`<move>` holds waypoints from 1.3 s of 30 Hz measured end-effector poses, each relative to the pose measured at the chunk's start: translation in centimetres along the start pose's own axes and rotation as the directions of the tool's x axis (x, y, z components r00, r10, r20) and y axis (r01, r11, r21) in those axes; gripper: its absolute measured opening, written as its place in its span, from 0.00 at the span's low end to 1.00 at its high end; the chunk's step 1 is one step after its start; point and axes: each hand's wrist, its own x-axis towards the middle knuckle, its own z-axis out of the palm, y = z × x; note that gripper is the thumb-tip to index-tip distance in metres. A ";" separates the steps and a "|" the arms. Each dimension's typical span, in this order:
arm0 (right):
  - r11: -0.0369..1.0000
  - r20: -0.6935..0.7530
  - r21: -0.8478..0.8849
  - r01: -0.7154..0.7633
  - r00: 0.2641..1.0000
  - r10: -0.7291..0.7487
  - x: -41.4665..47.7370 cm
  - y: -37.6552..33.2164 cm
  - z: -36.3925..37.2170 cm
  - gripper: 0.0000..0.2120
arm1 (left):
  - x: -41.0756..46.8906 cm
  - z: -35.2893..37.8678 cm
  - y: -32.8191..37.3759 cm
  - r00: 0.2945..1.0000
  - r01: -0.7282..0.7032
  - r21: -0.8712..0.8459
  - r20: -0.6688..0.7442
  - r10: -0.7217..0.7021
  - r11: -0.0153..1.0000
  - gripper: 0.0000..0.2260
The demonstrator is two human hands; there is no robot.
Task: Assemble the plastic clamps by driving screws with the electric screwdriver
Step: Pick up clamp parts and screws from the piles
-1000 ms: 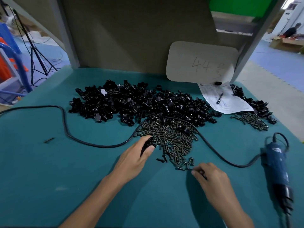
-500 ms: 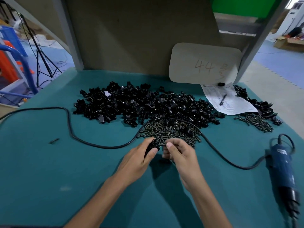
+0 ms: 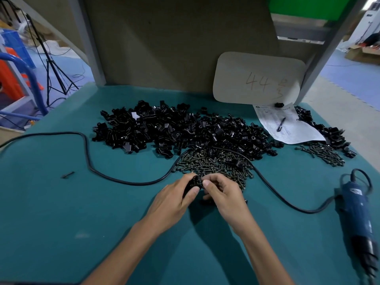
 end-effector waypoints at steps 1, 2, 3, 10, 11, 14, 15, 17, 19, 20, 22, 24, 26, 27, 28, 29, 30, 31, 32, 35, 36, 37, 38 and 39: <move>1.000 0.002 -0.004 -0.007 1.000 0.007 0.0 0.0 0.0 0.06 | 0.0 0.0 0.1 1.000 -0.009 0.009 -0.003 0.009 1.000 0.19; 1.000 0.004 -0.005 -0.014 1.000 0.014 0.1 0.1 0.1 0.06 | 0.0 -0.1 0.2 1.000 -0.015 0.015 -0.004 0.015 1.000 0.19; 1.000 0.006 -0.002 -0.022 1.000 0.022 0.1 0.2 0.1 0.05 | 0.0 -0.1 0.2 1.000 -0.017 0.019 -0.005 0.017 1.000 0.19; 0.990 0.004 -0.126 -0.065 0.998 0.066 0.3 0.2 0.2 0.09 | -0.1 -0.3 0.7 0.999 -0.041 0.042 -0.010 0.042 0.998 0.16; 0.986 -0.004 -0.152 -0.064 0.998 0.064 0.4 0.1 0.2 0.10 | -0.1 -0.3 0.7 0.999 -0.046 0.043 -0.012 0.047 0.998 0.16; 0.979 0.000 -0.180 -0.095 0.995 0.096 0.5 -0.2 0.2 0.12 | -0.2 -0.3 0.6 0.999 -0.046 0.034 -0.018 0.046 0.998 0.15; 0.975 0.013 -0.199 -0.102 0.994 0.107 0.6 -0.3 0.1 0.13 | -0.1 -0.2 0.5 0.999 -0.045 0.028 -0.022 0.046 0.999 0.15; 0.978 0.059 -0.185 -0.093 0.993 0.106 0.6 -0.4 -0.1 0.13 | -0.1 -0.2 0.4 0.998 -0.056 0.034 -0.031 0.057 0.998 0.14; 0.990 0.103 -0.123 -0.067 0.991 0.079 0.5 -0.4 -0.4 0.09 | 0.0 -0.2 0.4 0.997 -0.063 0.027 -0.037 0.064 0.998 0.12; 0.994 0.117 -0.100 -0.052 0.991 0.063 0.5 -0.4 -0.6 0.06 | 0.0 -0.2 0.3 0.997 -0.061 0.020 -0.037 0.062 0.998 0.12; 0.996 0.123 -0.080 -0.025 0.992 0.035 0.6 -0.4 -0.7 0.03 | 0.0 -0.1 0.2 0.998 -0.053 0.012 -0.038 0.054 0.998 0.11; 0.998 0.119 -0.069 -0.016 0.993 0.024 0.7 -0.3 -0.8 0.02 | 0.0 -0.1 0.1 0.998 -0.052 0.017 -0.040 0.052 0.999 0.11; 0.996 0.116 -0.076 -0.040 0.992 0.048 0.7 -0.3 -0.8 0.05 | 0.0 0.0 0.1 0.998 -0.056 0.034 -0.039 0.057 0.998 0.11; 0.993 0.108 -0.105 -0.053 0.992 0.064 0.7 -0.4 -0.7 0.07 | 0.0 0.0 0.1 0.997 -0.064 0.041 -0.040 0.065 0.997 0.11; 0.987 0.096 -0.149 -0.057 0.993 0.071 0.7 -0.5 -0.7 0.09 | 0.0 0.0 0.2 0.996 -0.072 0.046 -0.041 0.074 0.996 0.11; 0.979 0.083 -0.200 -0.049 0.994 0.066 0.8 -0.7 -0.7 0.11 | 0.0 -0.1 0.3 0.996 -0.078 0.049 -0.042 0.080 0.996 0.11; 0.968 0.075 -0.248 -0.034 0.996 0.054 0.7 -0.9 -0.6 0.12 | -0.1 -0.1 0.3 0.996 -0.079 0.052 -0.044 0.081 0.996 0.11; 0.957 0.076 -0.289 -0.019 0.996 0.043 0.6 -1.2 -0.5 0.12 | -0.1 -0.1 0.3 0.996 -0.078 0.053 -0.047 0.080 0.996 0.11; 0.944 0.083 -0.330 -0.005 0.996 0.034 0.6 -1.5 -0.5 0.12 | -0.1 -0.2 0.4 0.996 -0.077 0.055 -0.048 0.080 0.996 0.12; 0.886 0.067 -0.460 0.049 0.998 -0.020 0.1 -2.0 -2.6 0.11 | -0.2 -0.2 0.2 0.997 -0.063 0.062 -0.050 0.067 0.996 0.13; 0.854 -0.002 -0.518 0.057 0.998 -0.068 -0.1 -2.0 -4.5 0.12 | -0.2 -0.1 0.1 0.997 -0.055 0.065 -0.054 0.059 0.996 0.14; 0.803 -0.109 -0.594 0.043 0.985 -0.133 -0.5 -1.7 -7.2 0.14 | -0.3 -0.1 0.0 0.997 -0.047 0.065 -0.057 0.051 0.997 0.14; 0.728 -0.237 -0.685 -0.025 0.952 -0.191 -0.9 -1.0 -10.5 0.17 | -0.3 -0.1 0.0 0.997 -0.042 0.065 -0.058 0.046 0.997 0.15; 0.633 -0.373 -0.757 -0.166 0.904 -0.210 -1.5 0.1 -14.2 0.21 | -0.3 0.0 0.0 0.998 -0.039 0.066 -0.056 0.043 0.997 0.15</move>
